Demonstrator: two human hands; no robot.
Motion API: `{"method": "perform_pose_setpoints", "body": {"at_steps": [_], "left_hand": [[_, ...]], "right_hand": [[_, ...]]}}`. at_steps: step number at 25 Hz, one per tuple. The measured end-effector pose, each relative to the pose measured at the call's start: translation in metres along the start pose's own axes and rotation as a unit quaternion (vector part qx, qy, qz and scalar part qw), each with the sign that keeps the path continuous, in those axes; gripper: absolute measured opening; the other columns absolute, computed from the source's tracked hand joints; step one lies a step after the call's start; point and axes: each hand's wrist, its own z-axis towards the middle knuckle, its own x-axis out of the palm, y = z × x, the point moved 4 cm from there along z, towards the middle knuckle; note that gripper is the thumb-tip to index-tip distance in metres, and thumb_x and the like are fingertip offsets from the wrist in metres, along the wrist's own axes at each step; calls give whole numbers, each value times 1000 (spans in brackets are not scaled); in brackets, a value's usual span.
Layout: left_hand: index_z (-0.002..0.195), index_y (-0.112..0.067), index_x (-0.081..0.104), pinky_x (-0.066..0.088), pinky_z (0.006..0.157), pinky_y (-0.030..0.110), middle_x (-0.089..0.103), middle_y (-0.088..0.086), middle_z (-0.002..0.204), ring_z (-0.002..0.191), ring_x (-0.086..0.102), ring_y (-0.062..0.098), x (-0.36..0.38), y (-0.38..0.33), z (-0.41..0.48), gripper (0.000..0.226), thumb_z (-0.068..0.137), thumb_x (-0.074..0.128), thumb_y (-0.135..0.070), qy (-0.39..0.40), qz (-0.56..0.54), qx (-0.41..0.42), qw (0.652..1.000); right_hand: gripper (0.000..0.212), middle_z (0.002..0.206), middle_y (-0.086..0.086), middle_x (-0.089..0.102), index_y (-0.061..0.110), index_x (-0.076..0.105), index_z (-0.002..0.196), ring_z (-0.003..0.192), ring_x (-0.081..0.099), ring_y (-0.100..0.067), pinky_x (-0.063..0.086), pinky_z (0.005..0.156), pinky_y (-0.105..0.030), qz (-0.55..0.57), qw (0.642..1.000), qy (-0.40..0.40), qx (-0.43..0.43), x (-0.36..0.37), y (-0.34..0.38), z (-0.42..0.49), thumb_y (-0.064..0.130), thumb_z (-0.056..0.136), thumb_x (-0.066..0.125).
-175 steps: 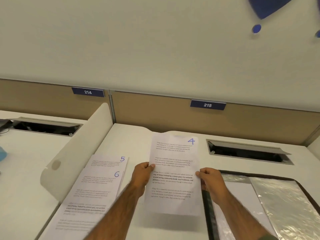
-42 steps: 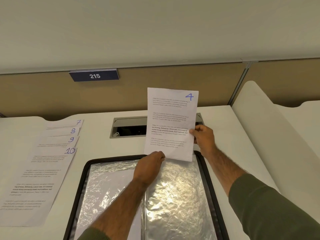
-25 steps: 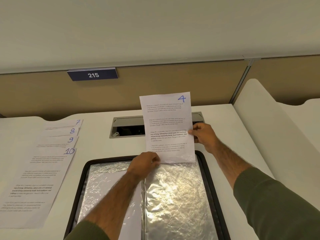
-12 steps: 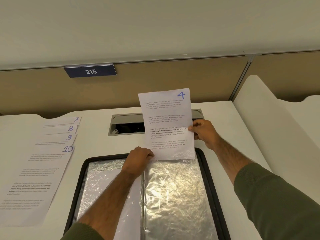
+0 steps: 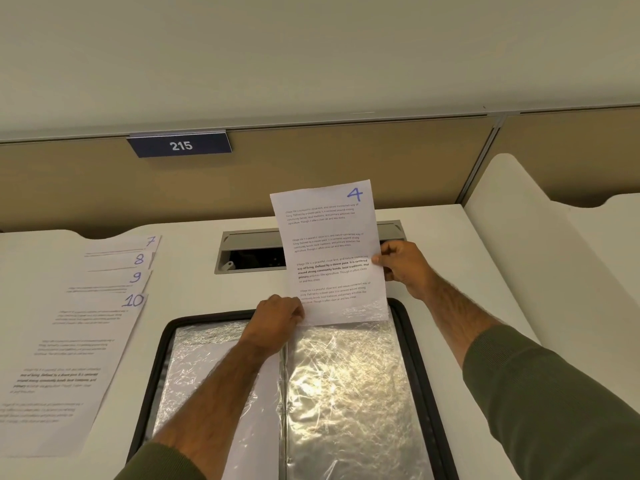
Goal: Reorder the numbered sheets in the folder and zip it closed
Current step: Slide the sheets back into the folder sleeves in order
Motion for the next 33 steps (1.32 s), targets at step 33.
{"method": "perform_pose_setpoints", "body": {"at_steps": [33], "left_hand": [[150,-30,42,54,100,45,55,0,132,119,57,24,-5,25,37,53,101,57,-17,-59,-233,-168,956]], "right_hand": [[21,108,-16,71,6,53,80,95,71,-30,63,82,-42,-236,966,65,80,14,-31,-11,2,89,72]]}}
